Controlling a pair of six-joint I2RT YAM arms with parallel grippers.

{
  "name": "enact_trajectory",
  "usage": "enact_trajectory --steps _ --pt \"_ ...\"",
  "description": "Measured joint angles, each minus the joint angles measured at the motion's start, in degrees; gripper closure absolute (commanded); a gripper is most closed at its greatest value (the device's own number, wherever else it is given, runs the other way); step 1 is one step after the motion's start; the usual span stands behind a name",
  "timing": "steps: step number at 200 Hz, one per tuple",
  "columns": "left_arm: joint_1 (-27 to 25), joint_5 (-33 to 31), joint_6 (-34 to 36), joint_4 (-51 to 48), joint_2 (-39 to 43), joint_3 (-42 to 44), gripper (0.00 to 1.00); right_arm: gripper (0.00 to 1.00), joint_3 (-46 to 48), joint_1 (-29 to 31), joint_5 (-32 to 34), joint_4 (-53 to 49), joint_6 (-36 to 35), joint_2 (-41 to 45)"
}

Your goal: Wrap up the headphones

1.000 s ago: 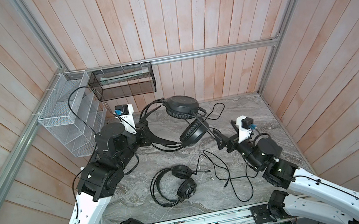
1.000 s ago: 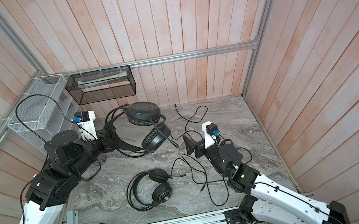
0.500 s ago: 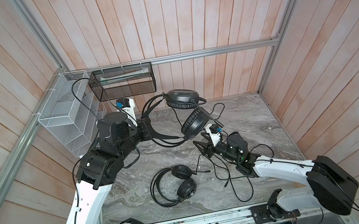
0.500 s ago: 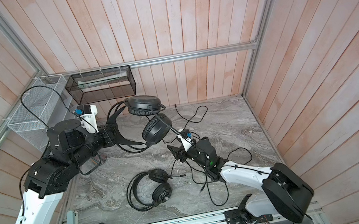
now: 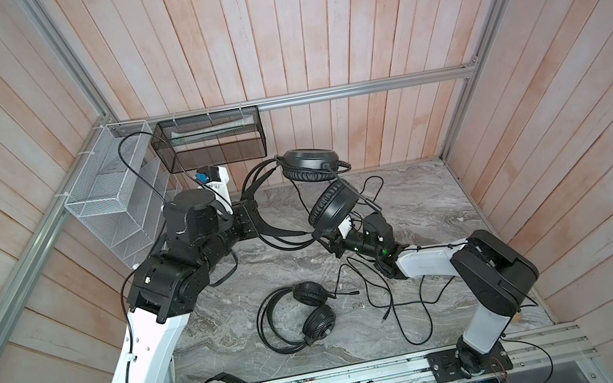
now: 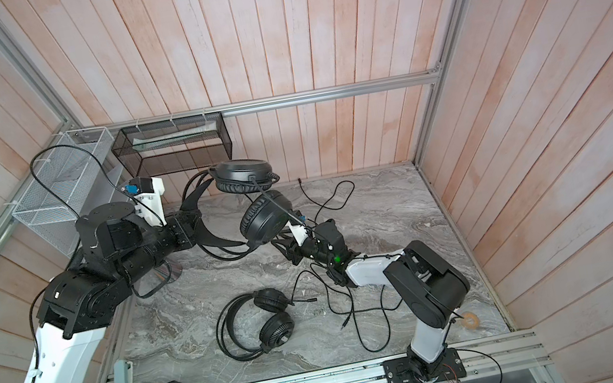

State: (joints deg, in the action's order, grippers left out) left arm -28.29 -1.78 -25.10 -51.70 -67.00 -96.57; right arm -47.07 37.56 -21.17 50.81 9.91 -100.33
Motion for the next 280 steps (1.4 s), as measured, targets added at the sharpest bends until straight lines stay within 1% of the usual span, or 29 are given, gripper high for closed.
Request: enact_trajectory --steps 14,37,40,58,81,103,125,144,160,173,197,223,243,260,280 --pt "0.3 0.2 0.0 0.0 -0.5 0.0 1.00 0.84 -1.2 0.0 -0.2 -0.3 0.3 -1.9" --pt "1.5 0.7 -0.3 0.0 -1.6 0.0 1.00 0.97 -1.2 0.0 0.1 -0.4 0.7 -3.0" --pt "1.6 0.7 -0.4 0.1 -1.7 0.0 1.00 1.00 -1.2 0.0 0.3 -0.5 0.6 -3.0" --pt "3.7 1.9 -0.9 0.1 -2.3 0.0 1.00 1.00 0.2 0.1 1.6 -0.3 0.8 -2.2" --pt "8.4 3.8 -1.9 0.7 -2.7 0.4 1.00 1.00 4.9 0.9 4.8 -1.2 0.1 1.8" --pt "11.9 4.1 -2.9 1.9 -4.3 0.8 1.00 1.00 8.2 5.2 10.1 -4.1 -2.2 7.5" --pt "12.8 1.8 -3.2 3.9 -7.9 0.7 1.00 1.00 10.5 10.8 14.4 -8.1 -4.4 13.0" --pt "12.8 -1.8 -2.5 5.0 -12.7 0.7 1.00 1.00 11.2 15.0 18.4 -15.5 -6.6 18.9" --pt "12.8 -4.9 -1.4 5.6 -16.2 1.0 1.00 1.00 11.0 17.2 21.0 -21.2 -7.8 24.3" --pt "12.8 -7.8 -0.4 6.3 -18.3 2.1 1.00 1.00 8.7 18.3 23.4 -28.9 -8.8 28.8" --pt "12.9 -12.5 1.6 7.0 -20.3 4.9 1.00 1.00 1.5 19.5 25.4 -40.2 -10.5 31.8" --pt "11.9 -16.7 3.6 7.5 -20.6 7.9 1.00 1.00 -7.8 21.5 27.1 -52.7 -12.4 31.7" --pt "9.0 -20.5 5.7 8.5 -20.6 10.0 1.00 1.00 -13.6 23.1 29.1 -60.8 -13.9 30.5" --pt "6.5 -22.1 7.0 9.4 -20.6 12.0 1.00 1.00 -16.9 23.6 31.9 -65.8 -15.5 29.7" --pt "5.4 -22.5 7.8 9.7 -20.6 14.4 1.00 1.00 -18.9 23.6 36.1 -69.5 -17.5 28.8"
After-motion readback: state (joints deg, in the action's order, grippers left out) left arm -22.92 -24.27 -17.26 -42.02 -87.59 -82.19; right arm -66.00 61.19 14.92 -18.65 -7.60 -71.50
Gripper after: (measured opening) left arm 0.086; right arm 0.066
